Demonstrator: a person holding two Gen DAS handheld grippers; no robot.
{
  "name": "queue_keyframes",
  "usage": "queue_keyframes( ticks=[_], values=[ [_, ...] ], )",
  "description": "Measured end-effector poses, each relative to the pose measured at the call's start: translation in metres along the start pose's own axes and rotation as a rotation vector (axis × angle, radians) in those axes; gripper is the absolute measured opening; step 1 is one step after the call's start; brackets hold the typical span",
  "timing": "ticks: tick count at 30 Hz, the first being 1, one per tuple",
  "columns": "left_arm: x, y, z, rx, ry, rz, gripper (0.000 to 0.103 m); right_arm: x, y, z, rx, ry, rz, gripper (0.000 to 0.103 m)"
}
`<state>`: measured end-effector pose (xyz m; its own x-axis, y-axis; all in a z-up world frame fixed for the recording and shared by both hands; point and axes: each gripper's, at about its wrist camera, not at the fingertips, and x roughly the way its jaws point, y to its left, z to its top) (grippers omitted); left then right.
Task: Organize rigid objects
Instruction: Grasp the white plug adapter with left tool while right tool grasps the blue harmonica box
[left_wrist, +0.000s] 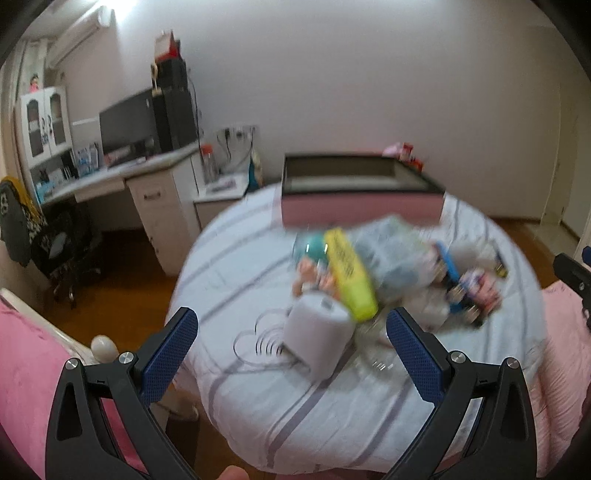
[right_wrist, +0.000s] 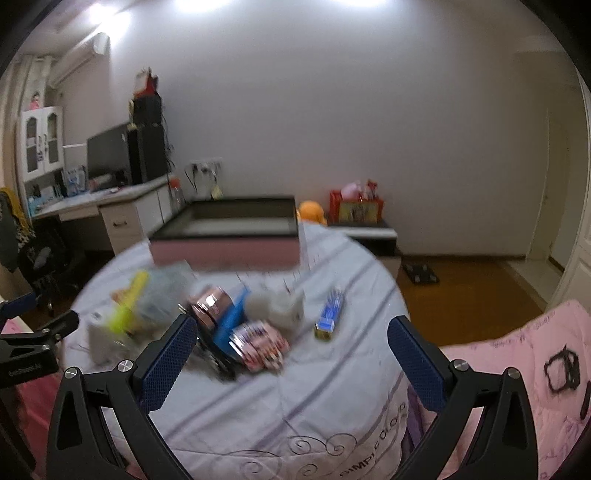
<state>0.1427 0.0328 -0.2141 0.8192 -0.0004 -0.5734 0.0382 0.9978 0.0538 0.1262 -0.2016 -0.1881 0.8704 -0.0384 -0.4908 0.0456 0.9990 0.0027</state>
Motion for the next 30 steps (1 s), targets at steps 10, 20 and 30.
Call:
queue_keyframes(
  ticks=[10,20,30],
  values=[
    [0.051,0.013,-0.022,-0.043,0.076,-0.07,0.103,0.04,-0.01,-0.022,0.014,0.106,0.021,0.103],
    [0.093,-0.001,-0.018,0.023,0.144,-0.094,0.103,0.074,-0.014,-0.029,0.022,0.149,0.012,0.103],
    [0.082,0.004,-0.019,0.005,0.085,-0.164,0.069,0.087,-0.034,-0.024,0.06,0.154,-0.004,0.103]
  ],
)
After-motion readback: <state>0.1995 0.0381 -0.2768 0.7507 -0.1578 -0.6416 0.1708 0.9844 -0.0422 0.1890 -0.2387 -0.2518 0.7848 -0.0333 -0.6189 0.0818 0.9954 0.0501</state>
